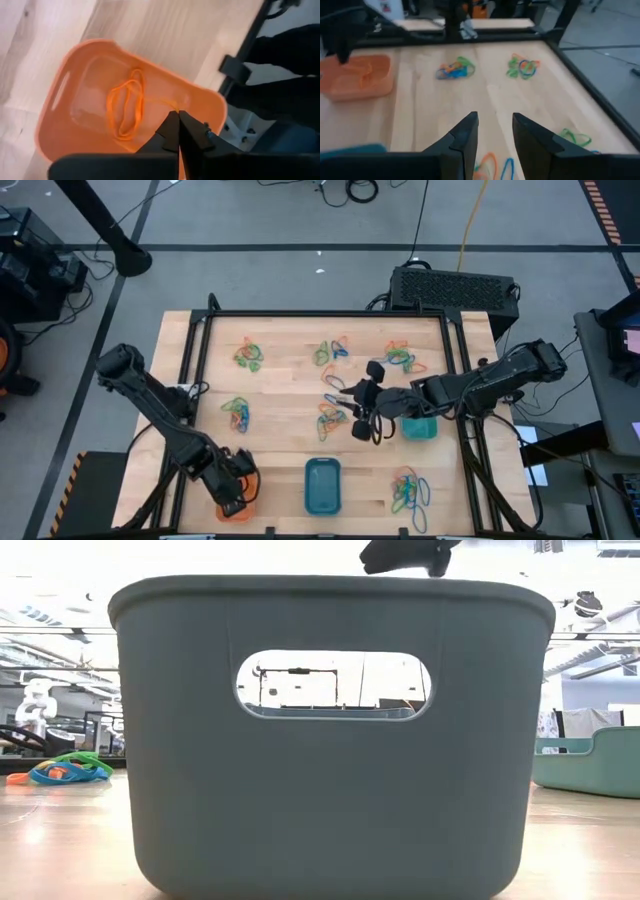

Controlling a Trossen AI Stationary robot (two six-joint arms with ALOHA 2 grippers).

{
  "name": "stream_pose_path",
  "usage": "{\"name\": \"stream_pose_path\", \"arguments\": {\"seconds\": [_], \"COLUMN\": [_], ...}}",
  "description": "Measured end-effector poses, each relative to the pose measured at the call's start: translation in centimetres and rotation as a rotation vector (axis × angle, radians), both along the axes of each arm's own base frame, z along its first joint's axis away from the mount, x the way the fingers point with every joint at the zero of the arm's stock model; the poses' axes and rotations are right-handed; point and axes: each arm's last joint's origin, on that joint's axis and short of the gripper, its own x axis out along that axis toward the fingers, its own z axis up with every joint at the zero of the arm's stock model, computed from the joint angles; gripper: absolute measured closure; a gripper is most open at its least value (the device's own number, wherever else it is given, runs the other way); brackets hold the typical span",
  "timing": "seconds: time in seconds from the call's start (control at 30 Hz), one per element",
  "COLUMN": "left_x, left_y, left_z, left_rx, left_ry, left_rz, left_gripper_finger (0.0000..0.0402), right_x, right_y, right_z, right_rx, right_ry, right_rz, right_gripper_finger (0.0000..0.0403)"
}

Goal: Sort rubber bands into baskets
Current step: Put the orange rubber band into the orange bin

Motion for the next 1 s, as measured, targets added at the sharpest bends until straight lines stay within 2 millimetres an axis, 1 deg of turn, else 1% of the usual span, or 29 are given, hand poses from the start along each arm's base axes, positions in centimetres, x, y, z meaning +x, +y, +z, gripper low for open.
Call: {"name": "stream_pose_path", "arguments": {"seconds": [0.2,0.37,0.53,0.67,0.77,0.9,0.93,1.0], "left_x": [-0.5,-1.1,-0.7,-0.3,-0.6,-2.1,-2.5,-3.4], "left_y": [0.5,1.1,1.8,2.8,4.5,8.5,9.5,11.3], "left_z": [-0.6,-0.8,-0.8,-0.2,0.9,3.2,3.5,3.4], "left_rx": [0.058,0.092,0.058,0.062,0.119,0.247,0.295,0.364], "left_ry": [0.071,0.173,0.227,0.202,0.164,0.142,0.135,0.112], "left_rz": [-0.006,-0.014,-0.012,0.006,0.029,0.053,0.043,-0.002], "left_gripper_finger": [0.0361,0.0318,0.0272,0.0259,0.0258,0.0258,0.0258,0.0258], "right_x": [-0.6,-1.2,-1.4,-1.4,-1.2,-0.9,-0.7,-0.4], "right_y": [0.0,-0.1,-0.1,-0.1,-0.2,-0.5,-0.5,-0.7], "right_z": [-1.1,-1.8,-2.0,-1.9,-1.8,-1.5,-1.4,-1.0], "right_rx": [0.008,-0.004,-0.014,-0.047,-0.059,-0.040,-0.023,0.020], "right_ry": [0.138,0.236,0.267,0.268,0.252,0.208,0.186,0.136], "right_rz": [0.068,0.082,0.084,0.107,0.114,0.098,0.086,0.059], "right_gripper_finger": [0.0289,0.0289,0.0289,0.0289,0.0289,0.0289,0.0289,0.0289]}}
